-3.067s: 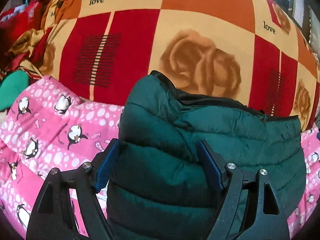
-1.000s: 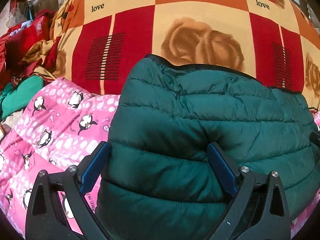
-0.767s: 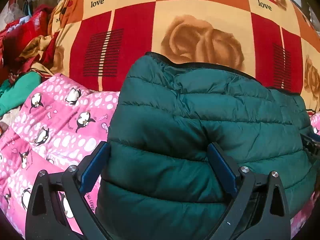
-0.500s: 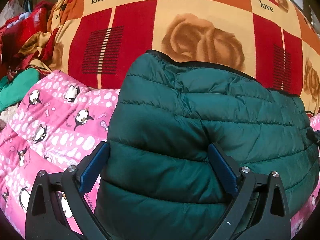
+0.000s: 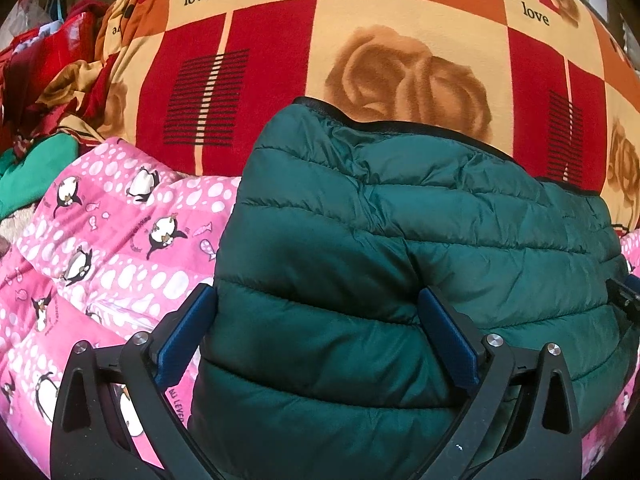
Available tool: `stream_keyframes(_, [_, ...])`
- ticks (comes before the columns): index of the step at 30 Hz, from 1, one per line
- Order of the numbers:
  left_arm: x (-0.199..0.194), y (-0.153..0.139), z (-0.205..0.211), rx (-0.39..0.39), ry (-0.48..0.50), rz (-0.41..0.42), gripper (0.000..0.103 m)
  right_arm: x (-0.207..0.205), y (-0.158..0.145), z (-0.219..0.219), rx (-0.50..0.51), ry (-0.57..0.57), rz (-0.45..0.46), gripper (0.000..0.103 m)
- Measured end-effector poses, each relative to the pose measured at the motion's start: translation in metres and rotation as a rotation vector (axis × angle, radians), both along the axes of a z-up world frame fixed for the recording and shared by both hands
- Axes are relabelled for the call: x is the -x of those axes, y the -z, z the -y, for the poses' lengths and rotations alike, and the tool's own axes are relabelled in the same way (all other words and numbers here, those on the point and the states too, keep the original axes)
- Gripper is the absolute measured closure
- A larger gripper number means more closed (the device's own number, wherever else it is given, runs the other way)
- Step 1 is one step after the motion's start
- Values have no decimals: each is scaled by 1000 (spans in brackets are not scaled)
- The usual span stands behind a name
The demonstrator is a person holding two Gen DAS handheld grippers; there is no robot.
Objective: Fold large clothes
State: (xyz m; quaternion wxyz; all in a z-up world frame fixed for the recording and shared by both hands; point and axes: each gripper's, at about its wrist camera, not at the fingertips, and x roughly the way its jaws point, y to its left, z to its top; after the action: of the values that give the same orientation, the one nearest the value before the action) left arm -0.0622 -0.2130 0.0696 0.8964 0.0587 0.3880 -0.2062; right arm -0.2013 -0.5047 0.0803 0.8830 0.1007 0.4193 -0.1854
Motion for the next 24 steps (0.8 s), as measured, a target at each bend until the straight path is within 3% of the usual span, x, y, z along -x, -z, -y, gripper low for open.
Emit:
stream_keyframes(9, [-6, 3, -5, 44, 8, -27, 1, 11, 1, 32, -96, 30, 53, 1])
stream_keyframes(12, [-14, 7, -10, 91, 28, -80, 1, 11, 6, 50, -101, 30, 42, 1])
stream_keyframes(18, [-42, 20, -28, 279, 70, -284, 1, 15, 22, 84, -180, 7, 42, 0])
stream_keyframes(21, [-58, 35, -36, 391, 98, -434, 1, 17, 27, 99, -238, 12, 21, 0])
stream_keyframes(22, [-66, 45, -41, 462, 93, -514, 1, 22, 26, 105, -250, 39, 41, 0])
stream_keyframes(24, [-70, 50, -44, 512, 89, -540, 1, 30, 26, 114, -258, 55, 66, 0])
